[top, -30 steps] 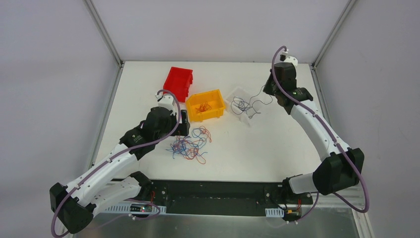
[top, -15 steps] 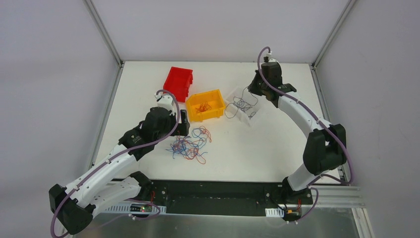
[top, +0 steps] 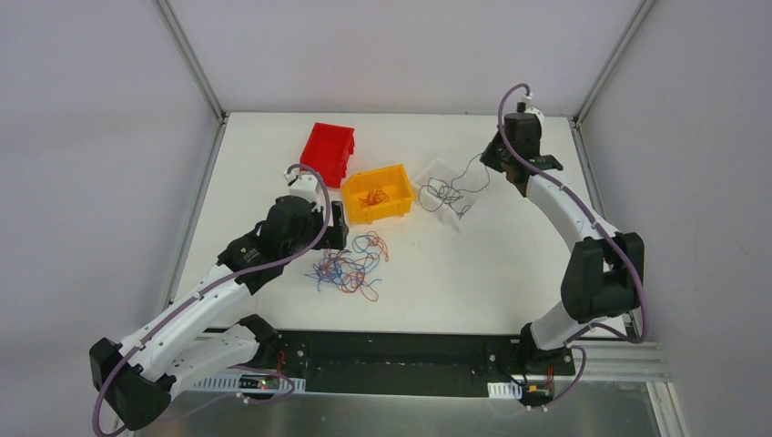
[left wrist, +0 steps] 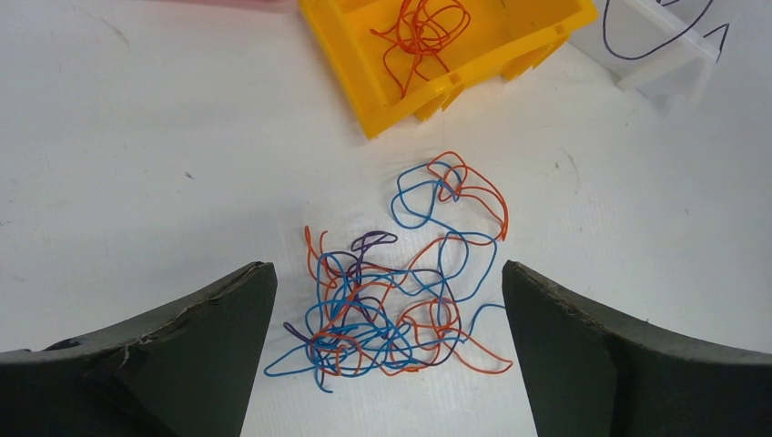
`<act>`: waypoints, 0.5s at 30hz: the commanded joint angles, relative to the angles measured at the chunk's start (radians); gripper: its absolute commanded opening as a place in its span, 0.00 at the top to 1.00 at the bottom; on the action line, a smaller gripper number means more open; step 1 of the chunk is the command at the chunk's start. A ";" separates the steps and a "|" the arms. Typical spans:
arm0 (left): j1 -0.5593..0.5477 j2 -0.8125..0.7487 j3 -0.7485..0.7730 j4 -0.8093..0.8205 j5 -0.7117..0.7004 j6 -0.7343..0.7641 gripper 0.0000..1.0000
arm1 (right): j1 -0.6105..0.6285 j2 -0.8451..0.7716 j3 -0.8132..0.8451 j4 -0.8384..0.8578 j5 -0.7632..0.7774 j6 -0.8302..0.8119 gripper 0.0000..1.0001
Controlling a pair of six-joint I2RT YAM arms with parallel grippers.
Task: Untangle the cables
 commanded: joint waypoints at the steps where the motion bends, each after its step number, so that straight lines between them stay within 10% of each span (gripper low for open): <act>1: 0.003 0.011 0.047 -0.004 -0.003 0.005 0.01 | -0.061 -0.103 0.019 0.028 0.029 0.030 1.00; 15: 0.003 0.020 0.054 -0.004 0.000 0.002 0.01 | -0.071 -0.121 -0.018 0.019 -0.043 0.032 1.00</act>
